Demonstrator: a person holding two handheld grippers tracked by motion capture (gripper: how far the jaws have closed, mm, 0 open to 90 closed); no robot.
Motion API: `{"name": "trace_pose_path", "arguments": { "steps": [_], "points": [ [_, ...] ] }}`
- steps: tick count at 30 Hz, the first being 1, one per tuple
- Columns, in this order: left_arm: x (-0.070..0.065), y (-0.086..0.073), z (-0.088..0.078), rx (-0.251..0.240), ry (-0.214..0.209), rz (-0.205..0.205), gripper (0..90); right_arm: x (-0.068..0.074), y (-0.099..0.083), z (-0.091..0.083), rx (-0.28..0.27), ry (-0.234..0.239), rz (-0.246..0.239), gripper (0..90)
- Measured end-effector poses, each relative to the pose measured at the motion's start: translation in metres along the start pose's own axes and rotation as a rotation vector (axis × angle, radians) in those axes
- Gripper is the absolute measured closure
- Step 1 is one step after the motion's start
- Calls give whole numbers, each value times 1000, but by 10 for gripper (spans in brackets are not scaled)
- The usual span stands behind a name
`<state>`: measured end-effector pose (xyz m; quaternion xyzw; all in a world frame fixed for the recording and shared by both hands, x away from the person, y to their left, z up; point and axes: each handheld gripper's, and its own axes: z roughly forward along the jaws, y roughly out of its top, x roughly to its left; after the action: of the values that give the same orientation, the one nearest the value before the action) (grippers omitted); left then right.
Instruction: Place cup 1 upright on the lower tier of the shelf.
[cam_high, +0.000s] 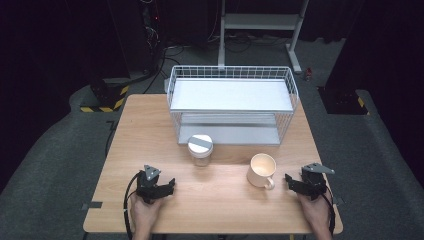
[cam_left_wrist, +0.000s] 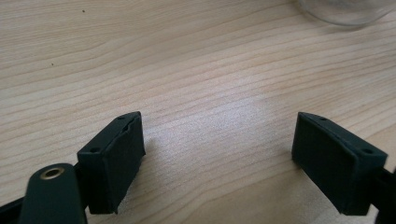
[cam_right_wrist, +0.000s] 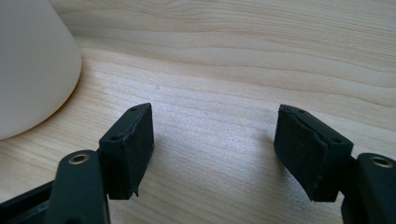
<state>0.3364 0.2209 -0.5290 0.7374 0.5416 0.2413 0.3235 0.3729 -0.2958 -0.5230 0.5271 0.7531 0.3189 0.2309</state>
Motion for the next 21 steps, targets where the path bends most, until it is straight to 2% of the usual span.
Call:
{"name": "trace_pose_path", "arguments": {
  "steps": [13, 21],
  "points": [
    [0, 0, 0, 6, 1, -4, 172, 0, 0, 0, -3, 1, -4, 290],
    [-2, 0, 0, 9, 29, -25, 155, 0, 0, 0, -3, 1, -6, 290]
  ]
}}
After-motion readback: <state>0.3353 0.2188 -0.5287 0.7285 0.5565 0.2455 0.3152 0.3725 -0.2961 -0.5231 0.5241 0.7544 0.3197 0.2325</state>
